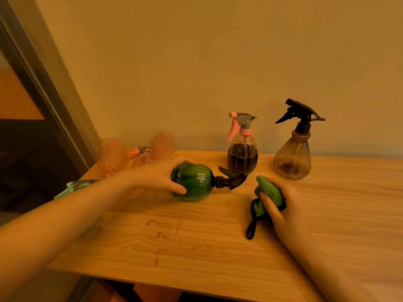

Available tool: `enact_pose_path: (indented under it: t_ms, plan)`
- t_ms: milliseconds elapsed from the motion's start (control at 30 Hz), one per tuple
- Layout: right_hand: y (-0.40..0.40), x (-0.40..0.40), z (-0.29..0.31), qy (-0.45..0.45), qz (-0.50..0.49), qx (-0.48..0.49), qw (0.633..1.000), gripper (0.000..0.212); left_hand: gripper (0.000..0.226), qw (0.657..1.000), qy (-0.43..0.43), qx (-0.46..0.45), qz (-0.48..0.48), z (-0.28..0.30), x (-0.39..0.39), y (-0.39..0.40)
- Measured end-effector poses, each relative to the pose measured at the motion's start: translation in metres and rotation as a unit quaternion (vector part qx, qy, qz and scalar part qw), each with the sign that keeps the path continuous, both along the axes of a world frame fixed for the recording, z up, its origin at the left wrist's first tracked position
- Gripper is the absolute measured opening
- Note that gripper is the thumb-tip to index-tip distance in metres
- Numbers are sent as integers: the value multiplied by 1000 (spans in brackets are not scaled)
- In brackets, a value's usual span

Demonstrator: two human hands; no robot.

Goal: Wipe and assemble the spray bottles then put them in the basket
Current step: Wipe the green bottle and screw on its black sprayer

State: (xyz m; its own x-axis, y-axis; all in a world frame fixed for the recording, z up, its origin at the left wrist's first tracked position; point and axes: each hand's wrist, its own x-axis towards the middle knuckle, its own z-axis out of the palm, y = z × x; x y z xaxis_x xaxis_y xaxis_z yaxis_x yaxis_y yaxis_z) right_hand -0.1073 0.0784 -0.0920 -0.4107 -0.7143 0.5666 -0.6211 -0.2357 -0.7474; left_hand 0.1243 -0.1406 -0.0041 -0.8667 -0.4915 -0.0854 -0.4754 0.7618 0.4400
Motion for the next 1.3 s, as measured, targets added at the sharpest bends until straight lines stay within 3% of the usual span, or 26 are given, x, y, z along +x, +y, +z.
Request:
enact_pose_path:
  t_ms: [200,400,467,633,800,967,1300]
  plan:
    - [0,0,0,3,3,1,1000,40,70,999,-38,-31,0,3,-2,-6]
    - [1,1,1,1,-2,-6,1000,39,56,999,-26,24,-5,9,-6,-7]
    - [1,1,1,8,-6,-6,1000,45,59,999,-36,41,0,7,-8,-5]
    - [1,1,0,13,-7,-7,1000,46,80,998,-53,-29,15,1,-10,-4]
    - [-1,-3,-2,34,-19,-13,999,41,82,998,-43,-35,4,1,-7,-8]
    - [-1,-3,-2,40,-27,-7,999,40,63,998,-25,61,-15,11,-6,-9]
    - [-3,-4,-5,20,-76,-11,997,46,71,989,-36,145,-9,5,-10,0]
